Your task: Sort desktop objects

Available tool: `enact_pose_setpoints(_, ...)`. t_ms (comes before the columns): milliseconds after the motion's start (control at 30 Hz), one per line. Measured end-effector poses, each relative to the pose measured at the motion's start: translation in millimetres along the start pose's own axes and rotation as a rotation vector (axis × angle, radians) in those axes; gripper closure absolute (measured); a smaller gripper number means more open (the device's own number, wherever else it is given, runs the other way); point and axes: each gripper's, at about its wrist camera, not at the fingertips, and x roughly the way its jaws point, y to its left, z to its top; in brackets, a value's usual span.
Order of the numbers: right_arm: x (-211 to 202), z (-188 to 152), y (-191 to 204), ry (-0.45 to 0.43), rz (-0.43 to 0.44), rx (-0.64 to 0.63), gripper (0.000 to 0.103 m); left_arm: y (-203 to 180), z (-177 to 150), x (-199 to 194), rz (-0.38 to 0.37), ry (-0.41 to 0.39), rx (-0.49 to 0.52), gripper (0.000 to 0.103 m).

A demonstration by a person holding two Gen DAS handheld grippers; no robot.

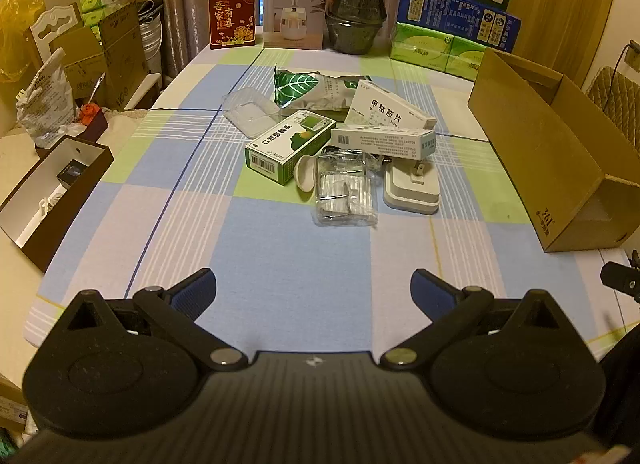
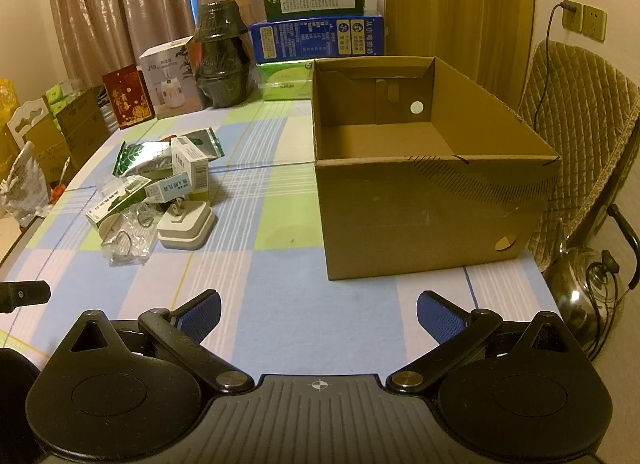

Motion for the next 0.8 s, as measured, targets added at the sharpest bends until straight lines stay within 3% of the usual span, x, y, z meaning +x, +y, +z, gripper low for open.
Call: enact_pose_setpoints(800,-0.2,-0.6,0.1,-0.001,-0.001,-0.007,0.002,0.2,-0.3,-0.4,0.001,-0.001,-0.001,0.001)
